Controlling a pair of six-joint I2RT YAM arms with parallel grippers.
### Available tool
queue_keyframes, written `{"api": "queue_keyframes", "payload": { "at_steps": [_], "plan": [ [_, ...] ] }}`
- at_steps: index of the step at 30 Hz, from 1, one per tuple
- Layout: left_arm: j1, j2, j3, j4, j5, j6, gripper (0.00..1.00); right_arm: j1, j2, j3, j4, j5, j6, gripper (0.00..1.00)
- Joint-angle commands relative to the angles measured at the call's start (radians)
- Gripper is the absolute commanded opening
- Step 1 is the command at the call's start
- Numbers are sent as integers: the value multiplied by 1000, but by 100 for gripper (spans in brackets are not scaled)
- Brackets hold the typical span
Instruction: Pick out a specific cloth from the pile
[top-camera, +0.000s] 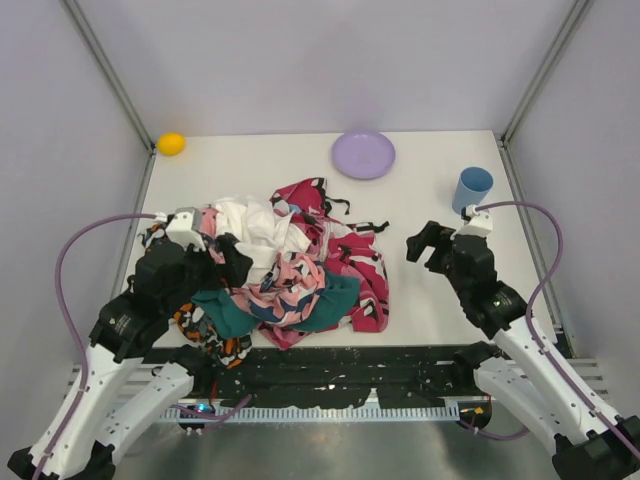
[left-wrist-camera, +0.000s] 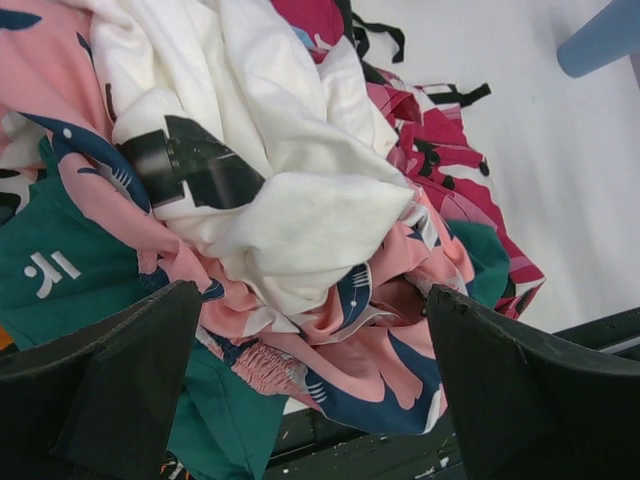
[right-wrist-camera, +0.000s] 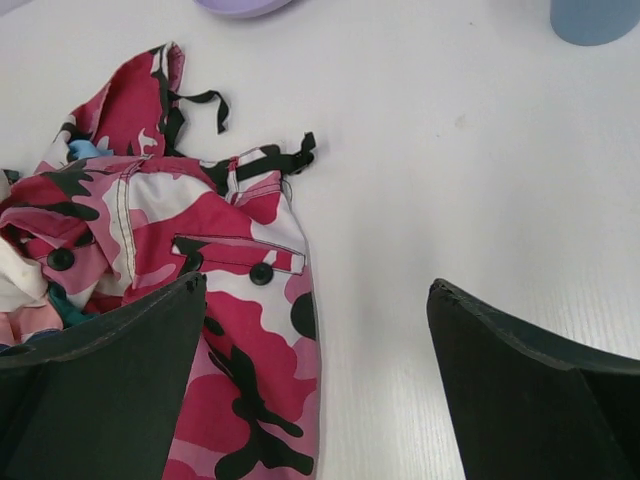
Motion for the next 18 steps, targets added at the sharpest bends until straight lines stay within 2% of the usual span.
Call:
{"api": "queue_keyframes", "payload": {
  "at_steps": [1, 6, 9, 11, 15, 18],
  "plan": [
    [-4, -5, 89, -14, -2, 62, 100, 1, -31, -14, 41, -18, -14, 95],
    [-32, 38, 130, -51, 46, 102, 100, 1, -50, -42, 76, -84, -52, 95],
    [-127, 79, 141, -79, -9, 125, 100, 1, -61, -57, 90, -101, -63, 95],
    [-240, 105, 150, -106, -80, 148, 100, 1, -61, -58, 85, -95, -63, 95],
    [-490, 170, 170, -155, -328, 145, 100, 3, -68, -60, 81, -109, -70, 95],
    [-610, 229, 172, -186, -491, 131, 100, 1, -74, -74, 85, -129, -80, 95]
  ]
}}
